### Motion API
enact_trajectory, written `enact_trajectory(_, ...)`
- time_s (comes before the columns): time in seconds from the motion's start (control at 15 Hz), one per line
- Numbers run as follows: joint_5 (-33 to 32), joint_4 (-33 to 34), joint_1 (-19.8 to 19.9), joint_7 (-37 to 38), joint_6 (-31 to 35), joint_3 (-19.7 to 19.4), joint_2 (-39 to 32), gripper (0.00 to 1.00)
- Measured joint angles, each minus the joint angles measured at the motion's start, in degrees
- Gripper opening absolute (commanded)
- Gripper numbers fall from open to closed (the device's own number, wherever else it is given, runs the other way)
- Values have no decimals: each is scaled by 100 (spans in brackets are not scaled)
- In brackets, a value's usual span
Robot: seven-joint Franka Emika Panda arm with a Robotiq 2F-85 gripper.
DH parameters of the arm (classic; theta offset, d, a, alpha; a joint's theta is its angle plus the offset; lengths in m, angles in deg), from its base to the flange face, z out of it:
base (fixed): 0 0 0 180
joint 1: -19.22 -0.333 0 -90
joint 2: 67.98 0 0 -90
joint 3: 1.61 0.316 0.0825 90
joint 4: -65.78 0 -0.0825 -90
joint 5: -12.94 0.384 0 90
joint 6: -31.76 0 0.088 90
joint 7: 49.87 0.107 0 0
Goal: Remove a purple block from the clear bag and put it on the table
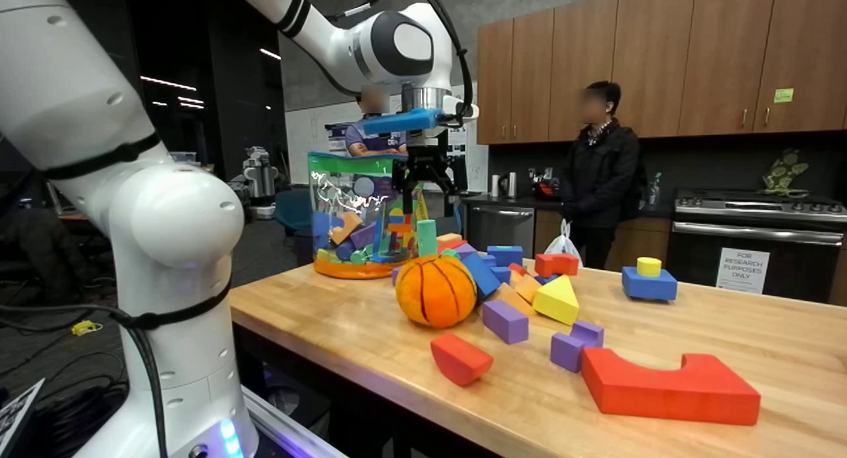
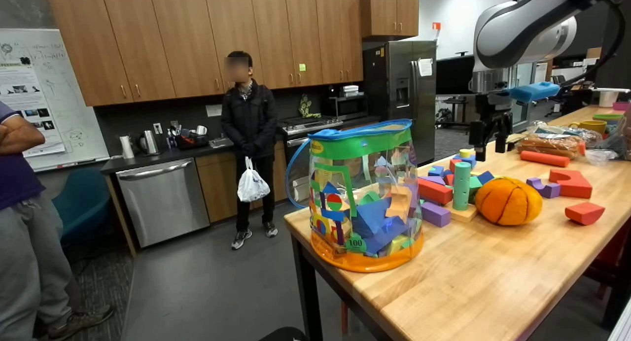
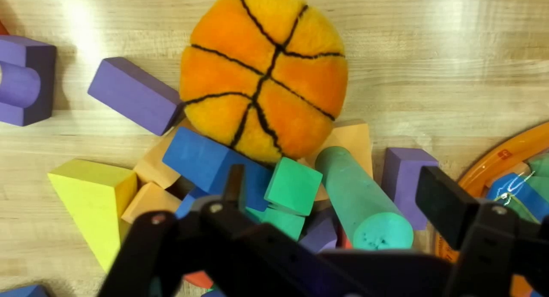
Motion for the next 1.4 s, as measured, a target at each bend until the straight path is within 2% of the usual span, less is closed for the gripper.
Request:
enact_trajectory(1.0,0,26,0,-1,-30,37,-1,100)
enact_trajectory(1.4,-239,564,1,-11,-318,156,128,100)
